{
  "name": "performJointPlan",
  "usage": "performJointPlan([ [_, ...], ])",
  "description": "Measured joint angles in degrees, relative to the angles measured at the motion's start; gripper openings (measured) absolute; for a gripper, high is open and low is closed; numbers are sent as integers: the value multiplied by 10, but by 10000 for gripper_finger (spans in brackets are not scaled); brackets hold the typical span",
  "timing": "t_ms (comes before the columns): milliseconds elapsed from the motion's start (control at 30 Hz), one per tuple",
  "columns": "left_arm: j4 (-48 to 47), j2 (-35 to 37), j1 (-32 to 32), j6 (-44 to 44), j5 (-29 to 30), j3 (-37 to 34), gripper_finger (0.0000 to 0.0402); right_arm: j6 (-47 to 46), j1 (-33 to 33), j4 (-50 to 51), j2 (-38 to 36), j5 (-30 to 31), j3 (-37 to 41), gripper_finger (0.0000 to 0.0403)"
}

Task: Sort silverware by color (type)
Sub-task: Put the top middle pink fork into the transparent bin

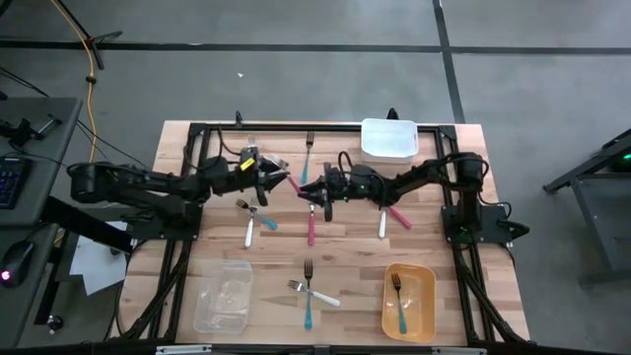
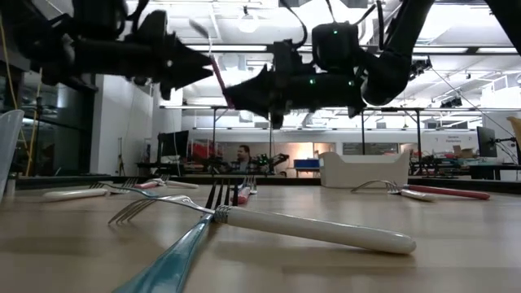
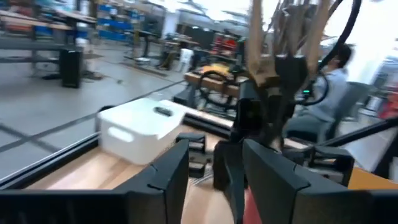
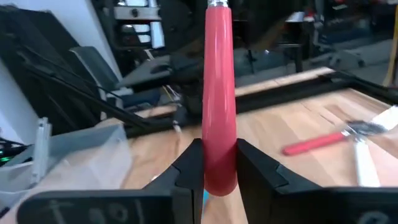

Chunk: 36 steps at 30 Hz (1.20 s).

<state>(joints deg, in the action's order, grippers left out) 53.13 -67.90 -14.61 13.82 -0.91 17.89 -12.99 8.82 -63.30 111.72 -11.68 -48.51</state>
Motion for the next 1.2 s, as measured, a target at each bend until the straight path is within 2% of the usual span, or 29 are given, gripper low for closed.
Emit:
performJointPlan([
  [300,-3,-21,11,-46,-42,40,148,3,-6,-22,0,-19,0,68],
  [1000,-136,78,9,-75,-112,41,143,10,-5,-63,0,-33,0,69],
  [1133,-111,89,17,-62,-141,40,143,13,-6,-62,0,-36,0,69],
  [1200,-93,90,21,-52,-138,40,143,14,-6,-62,0,-38,0,69],
])
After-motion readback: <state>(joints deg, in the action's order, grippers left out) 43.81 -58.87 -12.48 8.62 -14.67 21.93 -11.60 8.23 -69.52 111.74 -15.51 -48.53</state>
